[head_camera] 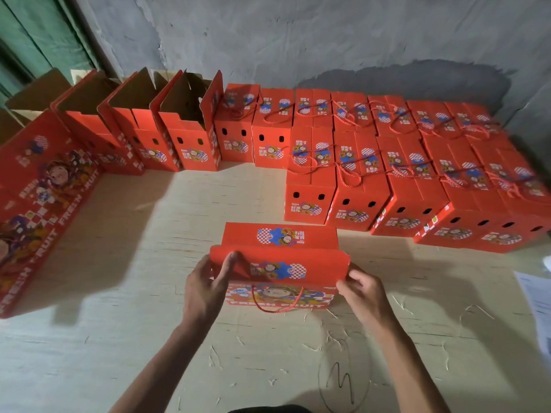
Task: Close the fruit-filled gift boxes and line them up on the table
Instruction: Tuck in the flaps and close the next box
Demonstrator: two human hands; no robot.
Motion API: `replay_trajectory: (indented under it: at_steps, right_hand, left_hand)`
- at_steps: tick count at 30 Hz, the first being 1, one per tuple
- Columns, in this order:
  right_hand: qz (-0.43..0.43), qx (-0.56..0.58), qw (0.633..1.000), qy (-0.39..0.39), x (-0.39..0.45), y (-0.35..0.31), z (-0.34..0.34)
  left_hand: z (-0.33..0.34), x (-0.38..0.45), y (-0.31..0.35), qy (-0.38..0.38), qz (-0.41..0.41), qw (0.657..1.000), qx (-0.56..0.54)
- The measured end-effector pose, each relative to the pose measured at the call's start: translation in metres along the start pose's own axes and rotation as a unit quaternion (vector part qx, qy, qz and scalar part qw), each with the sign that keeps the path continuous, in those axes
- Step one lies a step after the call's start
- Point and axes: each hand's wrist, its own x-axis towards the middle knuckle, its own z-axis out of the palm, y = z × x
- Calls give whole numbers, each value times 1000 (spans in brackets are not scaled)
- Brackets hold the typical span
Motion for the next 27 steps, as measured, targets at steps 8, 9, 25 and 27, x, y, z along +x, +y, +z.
replay_trajectory:
  at_steps: [8,9,25,27]
  right_hand:
    - [-203,-214,939,174,21,-19,30]
    - [-261,-276,906,189,27,-19,36]
    - [-331,-343,849,226,58,-5,73]
    - [-335,-348,844,234,56,-6,74]
  left_hand:
    - [32,26,12,34,170,949,263]
    - [37,27,11,21,206,934,291]
    - [68,31,-6,55,351,899,257]
    - [69,30,-7,56,355,899,250]
